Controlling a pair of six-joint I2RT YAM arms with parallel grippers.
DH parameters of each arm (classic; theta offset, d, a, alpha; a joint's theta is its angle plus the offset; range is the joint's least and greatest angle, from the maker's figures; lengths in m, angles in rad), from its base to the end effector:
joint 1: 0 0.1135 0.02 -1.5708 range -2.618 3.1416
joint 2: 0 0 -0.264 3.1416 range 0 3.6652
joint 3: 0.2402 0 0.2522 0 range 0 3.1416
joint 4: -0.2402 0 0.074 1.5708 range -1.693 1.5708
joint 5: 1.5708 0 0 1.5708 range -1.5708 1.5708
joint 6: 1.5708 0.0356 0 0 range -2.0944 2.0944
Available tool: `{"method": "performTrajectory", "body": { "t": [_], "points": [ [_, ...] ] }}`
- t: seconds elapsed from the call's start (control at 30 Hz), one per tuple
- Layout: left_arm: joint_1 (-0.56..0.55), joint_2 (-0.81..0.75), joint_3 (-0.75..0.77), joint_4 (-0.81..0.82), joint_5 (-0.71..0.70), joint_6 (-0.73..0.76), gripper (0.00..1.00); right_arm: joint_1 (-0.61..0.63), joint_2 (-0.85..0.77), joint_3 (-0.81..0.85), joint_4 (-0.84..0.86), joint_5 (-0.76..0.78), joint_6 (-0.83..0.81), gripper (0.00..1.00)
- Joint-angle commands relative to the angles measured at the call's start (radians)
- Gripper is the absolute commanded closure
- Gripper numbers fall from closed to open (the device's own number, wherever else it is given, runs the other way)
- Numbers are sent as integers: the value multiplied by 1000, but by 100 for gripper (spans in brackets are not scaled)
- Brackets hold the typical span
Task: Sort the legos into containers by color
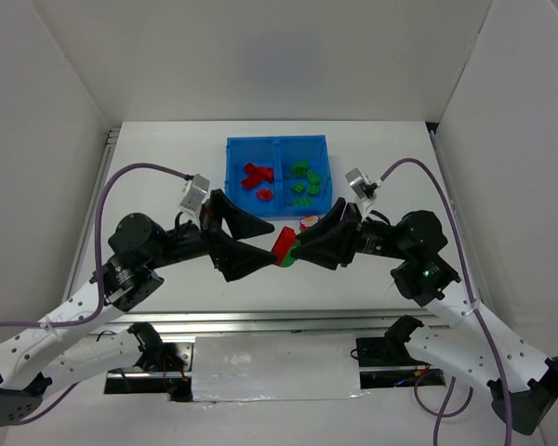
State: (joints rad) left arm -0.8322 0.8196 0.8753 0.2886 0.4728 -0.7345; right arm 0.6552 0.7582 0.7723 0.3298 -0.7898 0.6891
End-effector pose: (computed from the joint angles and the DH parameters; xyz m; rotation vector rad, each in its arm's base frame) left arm 0.1096 -0.1444 0.4157 0.5362 1.3476 -1.6101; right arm 0.1160 0.1210 0.3919 -0.7545 1.3253 1.5886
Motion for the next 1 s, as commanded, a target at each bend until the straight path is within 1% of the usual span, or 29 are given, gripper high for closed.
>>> {"method": "performTrajectory", "body": {
  "t": [0.0,0.1,0.17,0.27,0.4,0.47,0.5,0.53,0.57,0.6,0.63,0.7,0.73,0.77,0.83,0.87,0.93,0.97],
  "points": [
    [-1,4,86,-86,-2,132,2,7,3,81,-150,14,-80,100],
    [-1,25,106,-121,6,152,6,7,6,94,-178,9,-94,100],
    [-1,41,114,-141,9,156,9,7,1,88,-164,-8,-91,100],
    [-2,72,126,-169,4,159,9,9,3,101,-184,-22,-106,100],
    [-1,110,137,-169,41,159,11,12,-8,96,-172,-31,-118,100],
    [-1,119,137,-158,53,155,16,12,-13,97,-173,-31,-126,100],
    [-1,127,136,-151,64,153,22,12,-11,101,-178,-29,-135,100],
    [-1,130,134,-143,88,149,39,12,-10,104,-184,-28,-140,100],
    [-1,130,133,-137,98,146,48,12,-5,107,-190,-23,-148,100],
    [-1,131,129,-122,113,139,60,12,-2,110,-202,-19,-160,100],
    [-1,130,129,-115,116,136,80,12,1,111,-210,-17,-169,100],
    [-1,125,133,-114,124,139,97,12,9,114,-236,-17,-210,100],
    [-1,122,133,-115,128,139,100,12,7,111,-245,-16,-226,100],
    [-1,113,136,-115,125,141,100,12,3,105,-248,-23,-270,100],
    [-1,101,139,-135,115,155,100,8,-31,68,-244,-31,-307,100],
    [-1,86,145,-147,86,161,100,3,-45,53,-239,-37,-351,100],
    [1,70,152,-196,49,185,100,-25,-72,15,-241,-14,-376,100],
    [2,55,163,-218,-4,193,100,-38,-74,9,-259,-15,-401,100]
  ]
}}
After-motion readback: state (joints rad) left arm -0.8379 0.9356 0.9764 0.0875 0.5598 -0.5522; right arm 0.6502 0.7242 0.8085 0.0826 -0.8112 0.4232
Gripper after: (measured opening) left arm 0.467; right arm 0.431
